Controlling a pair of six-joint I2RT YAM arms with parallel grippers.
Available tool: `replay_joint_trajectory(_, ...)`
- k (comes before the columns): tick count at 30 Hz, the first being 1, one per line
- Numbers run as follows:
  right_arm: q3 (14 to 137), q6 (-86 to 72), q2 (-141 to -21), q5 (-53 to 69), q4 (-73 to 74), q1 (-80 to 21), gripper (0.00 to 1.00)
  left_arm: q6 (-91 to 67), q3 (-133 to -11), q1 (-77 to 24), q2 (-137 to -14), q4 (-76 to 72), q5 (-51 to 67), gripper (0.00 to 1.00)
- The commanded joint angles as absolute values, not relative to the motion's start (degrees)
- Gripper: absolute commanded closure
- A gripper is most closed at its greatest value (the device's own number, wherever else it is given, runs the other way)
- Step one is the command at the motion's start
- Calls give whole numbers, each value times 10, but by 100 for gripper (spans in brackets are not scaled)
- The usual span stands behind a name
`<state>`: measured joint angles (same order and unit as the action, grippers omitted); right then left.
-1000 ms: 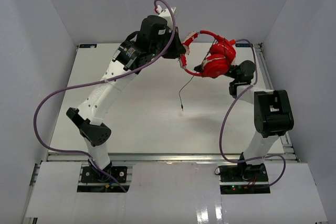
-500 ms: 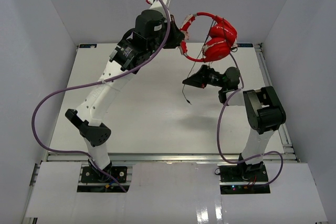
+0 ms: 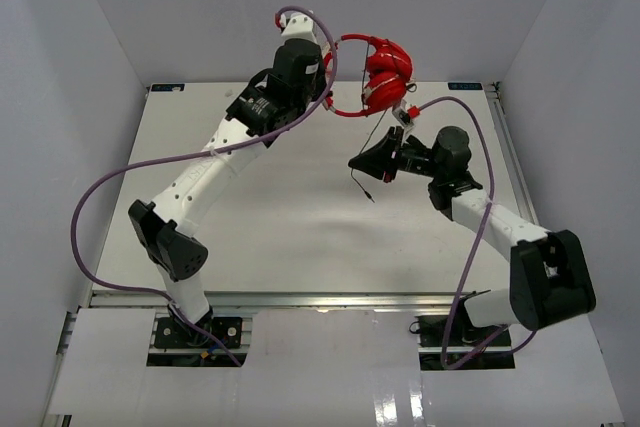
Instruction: Wrap the headphones
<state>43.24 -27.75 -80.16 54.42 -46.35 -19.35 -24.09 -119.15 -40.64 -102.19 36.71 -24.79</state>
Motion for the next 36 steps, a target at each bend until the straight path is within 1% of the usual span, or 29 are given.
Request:
replay_joint_trajectory(1, 534, 106, -748, 354, 2, -241, 92, -247, -1124, -387, -999, 297, -305, 100)
replay_joint_trajectory(2, 553, 142, -748, 317, 38, -247, 92, -251, -1114, -386, -1005, 297, -302, 100)
replay_joint_trajectory(5, 604, 200, -757, 263, 144, -260, 92, -273, -1085, -383, -1022, 292, -284, 100)
replay_joint_trajectory(8, 630, 235, -772, 240, 209, -275, 92, -291, -1065, -382, -1037, 288, -263, 100)
replay_joint_trajectory(11, 650, 287, -784, 184, 279, -305, 92, -295, -1052, -381, -1049, 287, -239, 100)
replay_joint_trajectory(17, 768, 461, -834, 143, 465, -341, 92, -277, -1015, -381, -1068, 288, -166, 100)
replay_joint_trajectory(18, 792, 499, -837, 130, 477, -346, 92, -273, -1010, -381, -1076, 289, -144, 100)
replay_joint_trajectory(20, 810, 538, -839, 77, 491, -356, 92, -268, -1005, -381, -1087, 291, -112, 100)
replay_joint_trajectory(26, 833, 620, -827, 18, 494, -384, 92, -267, -991, -381, -1110, 287, -47, 100)
replay_joint_trajectory(32, 766, 715, -799, -74, 435, -405, 92, -223, -987, -381, -1122, 284, 48, 100)
replay_joint_trajectory(36, 748, 762, -790, -94, 415, -414, 92, -201, -973, -381, -1125, 283, 90, 100)
